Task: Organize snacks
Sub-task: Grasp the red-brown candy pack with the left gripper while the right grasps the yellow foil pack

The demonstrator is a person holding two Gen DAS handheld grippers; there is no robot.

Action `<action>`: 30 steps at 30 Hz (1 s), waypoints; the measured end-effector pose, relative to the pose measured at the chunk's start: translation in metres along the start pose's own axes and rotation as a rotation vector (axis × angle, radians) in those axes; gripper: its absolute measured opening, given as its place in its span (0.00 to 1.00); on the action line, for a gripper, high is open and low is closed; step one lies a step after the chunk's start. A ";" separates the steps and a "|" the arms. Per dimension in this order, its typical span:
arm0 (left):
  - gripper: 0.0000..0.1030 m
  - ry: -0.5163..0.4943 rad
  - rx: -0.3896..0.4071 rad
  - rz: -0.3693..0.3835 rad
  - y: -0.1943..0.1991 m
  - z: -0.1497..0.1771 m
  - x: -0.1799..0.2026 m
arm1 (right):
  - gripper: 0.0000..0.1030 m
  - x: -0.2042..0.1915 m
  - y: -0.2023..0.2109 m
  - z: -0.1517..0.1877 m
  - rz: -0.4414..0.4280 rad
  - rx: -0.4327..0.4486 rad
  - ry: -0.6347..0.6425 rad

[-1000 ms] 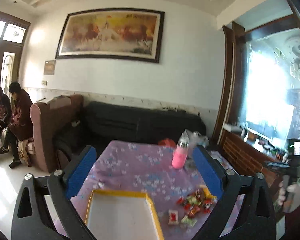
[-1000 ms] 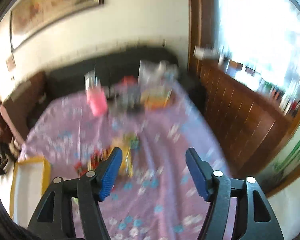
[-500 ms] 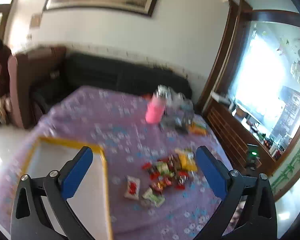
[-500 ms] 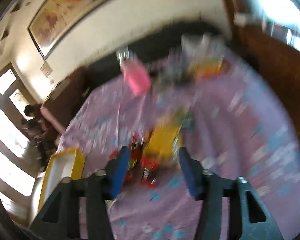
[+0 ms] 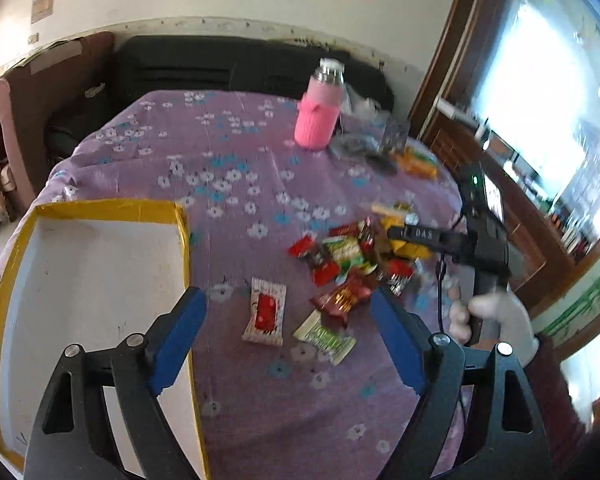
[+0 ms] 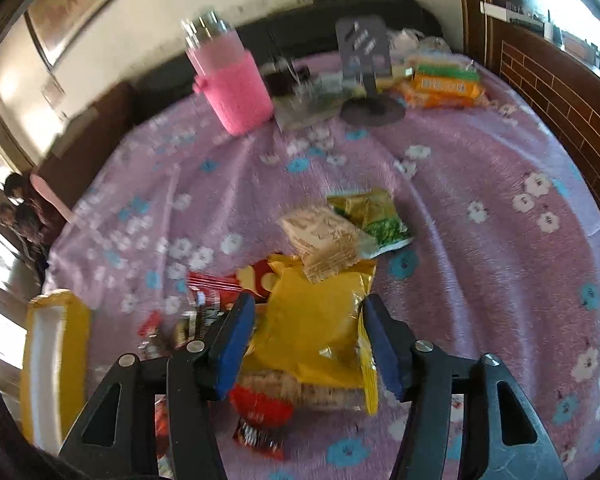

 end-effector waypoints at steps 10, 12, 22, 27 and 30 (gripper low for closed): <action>0.82 -0.182 -0.116 -0.006 -0.069 0.009 0.037 | 0.48 0.023 0.025 0.014 -0.137 0.107 -0.125; 0.82 -0.242 -0.132 -0.007 -0.087 0.009 0.048 | 0.48 0.028 0.031 0.017 -0.162 0.129 -0.142; 0.82 -0.396 -0.219 -0.055 -0.144 0.020 0.069 | 0.48 0.028 0.033 0.024 -0.207 0.131 -0.120; 0.25 -0.381 -0.253 -0.057 -0.148 0.026 0.070 | 0.48 0.026 0.035 0.026 -0.198 0.140 -0.101; 0.25 -0.338 -0.235 -0.063 -0.142 0.022 0.066 | 0.48 0.027 0.036 0.026 -0.199 0.143 -0.102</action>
Point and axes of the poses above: each gripper's, at about its wrist camera, not at the fingertips, and y roughly against the way its jaws point, x to its right, z to its underside, the point moved 8 cm from there along -y, roughly the way its jaws point, and after that the axes turned 4 degrees about z, right-handed, at the moved point
